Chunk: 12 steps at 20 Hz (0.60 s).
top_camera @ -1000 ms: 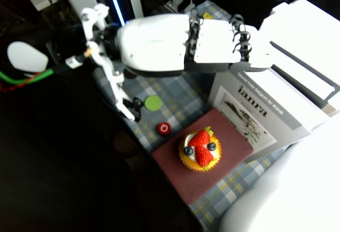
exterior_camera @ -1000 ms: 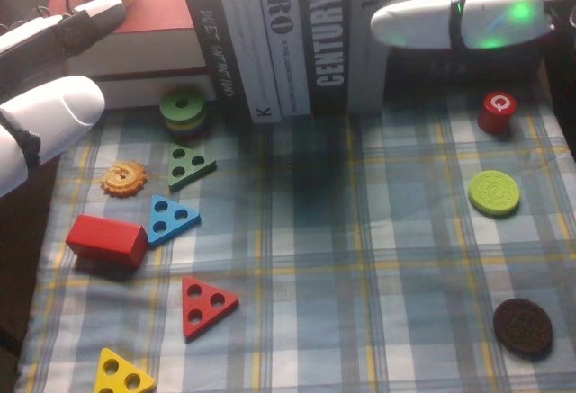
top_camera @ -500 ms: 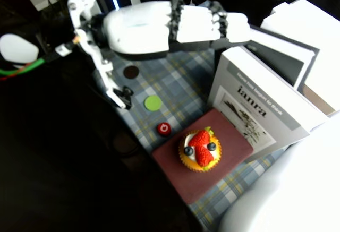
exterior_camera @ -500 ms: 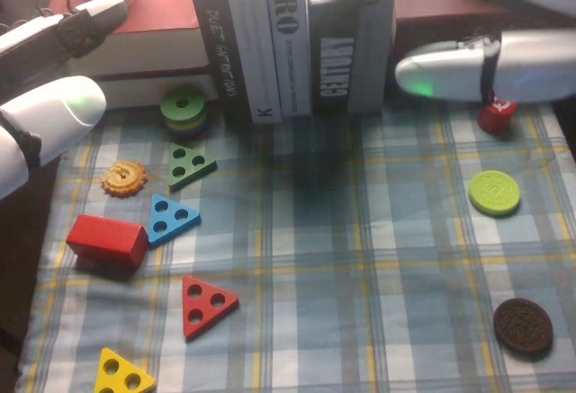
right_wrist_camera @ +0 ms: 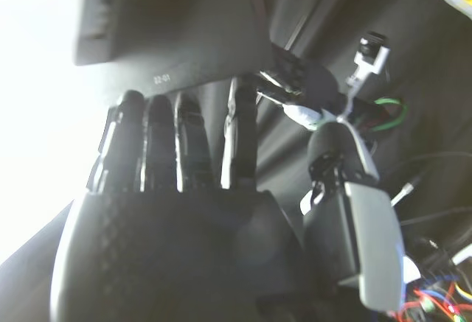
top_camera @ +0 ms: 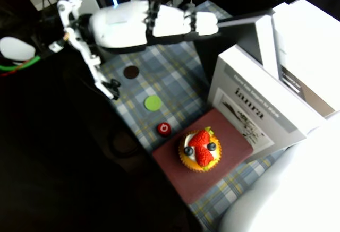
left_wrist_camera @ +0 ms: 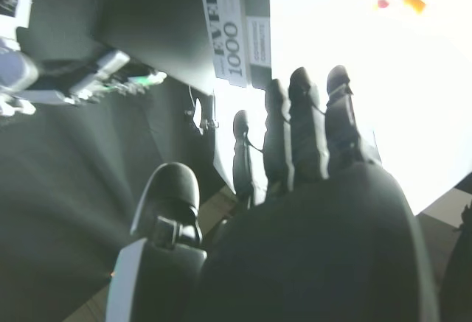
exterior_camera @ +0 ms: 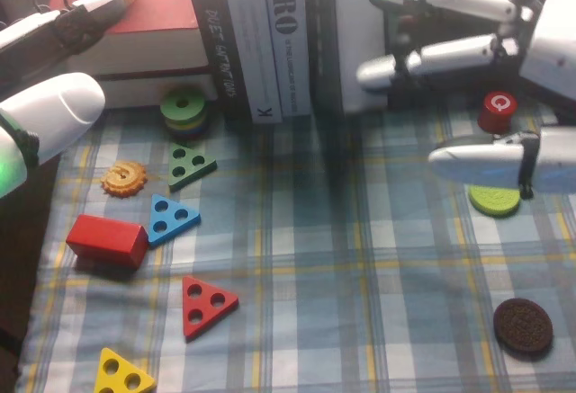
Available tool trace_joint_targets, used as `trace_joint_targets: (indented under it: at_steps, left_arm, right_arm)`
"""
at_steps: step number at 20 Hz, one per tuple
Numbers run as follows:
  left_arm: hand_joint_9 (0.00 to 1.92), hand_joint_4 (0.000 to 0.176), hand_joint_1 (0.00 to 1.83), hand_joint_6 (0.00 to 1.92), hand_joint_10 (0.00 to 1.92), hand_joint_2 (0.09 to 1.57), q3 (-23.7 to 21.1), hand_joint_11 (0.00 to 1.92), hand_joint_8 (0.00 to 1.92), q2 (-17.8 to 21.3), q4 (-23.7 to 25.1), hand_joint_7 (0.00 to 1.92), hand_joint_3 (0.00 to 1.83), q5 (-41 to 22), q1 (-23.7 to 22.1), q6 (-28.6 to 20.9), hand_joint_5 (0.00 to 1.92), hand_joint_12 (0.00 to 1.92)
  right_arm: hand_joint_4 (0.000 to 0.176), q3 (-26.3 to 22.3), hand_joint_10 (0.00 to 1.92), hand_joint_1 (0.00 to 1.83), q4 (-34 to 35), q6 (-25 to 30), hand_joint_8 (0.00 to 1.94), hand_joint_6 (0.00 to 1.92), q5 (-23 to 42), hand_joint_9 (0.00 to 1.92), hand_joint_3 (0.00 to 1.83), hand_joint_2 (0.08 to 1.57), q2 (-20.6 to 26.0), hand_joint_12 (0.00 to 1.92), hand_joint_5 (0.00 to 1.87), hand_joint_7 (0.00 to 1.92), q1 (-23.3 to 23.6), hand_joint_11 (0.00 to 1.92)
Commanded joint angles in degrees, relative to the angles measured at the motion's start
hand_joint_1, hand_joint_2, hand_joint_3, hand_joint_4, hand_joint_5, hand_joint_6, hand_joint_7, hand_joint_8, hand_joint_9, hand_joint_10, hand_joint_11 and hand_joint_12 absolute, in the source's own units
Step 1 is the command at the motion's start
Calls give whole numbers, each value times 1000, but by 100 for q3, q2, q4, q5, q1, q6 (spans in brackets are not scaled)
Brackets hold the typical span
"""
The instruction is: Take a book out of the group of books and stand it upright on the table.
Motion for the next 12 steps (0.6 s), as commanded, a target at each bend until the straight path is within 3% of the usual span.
trace_joint_targets:
  at_steps: [1,2,3,5,6,7,8,9,10,11,12]
  left_arm:
    - [197,176,48,3,3,1379,-14,42,2,-11,25,284,0,-723,-11,-58,300,48]
    - [204,176,47,6,5,1379,-14,49,5,-11,18,292,0,-723,-4,-61,308,50]
    - [197,176,47,6,2,1380,-14,45,3,-11,18,289,0,-723,-4,-61,308,49]
    - [203,167,53,4,3,1385,-15,61,2,-12,6,290,2,-723,8,-73,308,56]
    - [207,169,72,4,3,1379,-16,66,3,-15,-1,296,0,-723,12,-83,314,58]
    - [217,176,128,4,5,1382,-18,82,3,-20,-7,301,0,-723,13,-86,322,65]
    - [217,176,128,4,5,1382,-18,82,3,-24,-10,301,0,-723,13,-87,322,65]
    - [231,162,177,7,7,1384,-18,86,5,-24,-14,314,0,-725,13,-87,339,68]
    - [212,164,191,4,1,1388,-18,59,1,-24,-14,303,0,-736,13,-92,336,57]
    - [205,174,172,3,0,1383,-18,36,0,-25,-16,300,0,-784,15,-102,339,49]
    - [197,176,138,2,0,1380,-15,37,0,-26,-21,297,0,-886,18,-122,329,52]
  right_arm:
    - [136,-62,0,110,219,10,0,3,965,0,2,1267,66,0,559,69,3,0]
    - [93,-100,0,208,207,12,2,12,1059,0,2,1276,101,0,591,24,-35,0]
    - [60,-100,0,258,207,12,6,13,1059,0,6,1293,101,0,610,28,-35,0]
    - [78,-174,0,383,184,24,0,8,1297,0,0,1189,159,0,613,5,-124,0]
    - [156,-214,0,571,130,136,3,1,1565,0,0,987,197,0,480,32,-231,0]
    - [0,-234,10,571,80,285,10,0,1822,161,1,1067,212,0,317,281,-367,0]
    - [0,-250,10,571,61,353,10,0,1954,161,1,1067,230,0,317,281,-438,0]
    - [47,-283,9,784,55,395,13,26,2126,233,0,1025,269,1,524,415,-505,7]
    - [63,-312,1,795,55,397,2,18,2258,220,5,1087,314,0,623,385,-540,1]
    - [96,-316,13,573,96,396,5,16,2444,258,30,1160,341,11,551,394,-558,31]
    - [106,-284,3,362,218,387,4,3,2542,245,15,1197,330,14,507,425,-574,62]
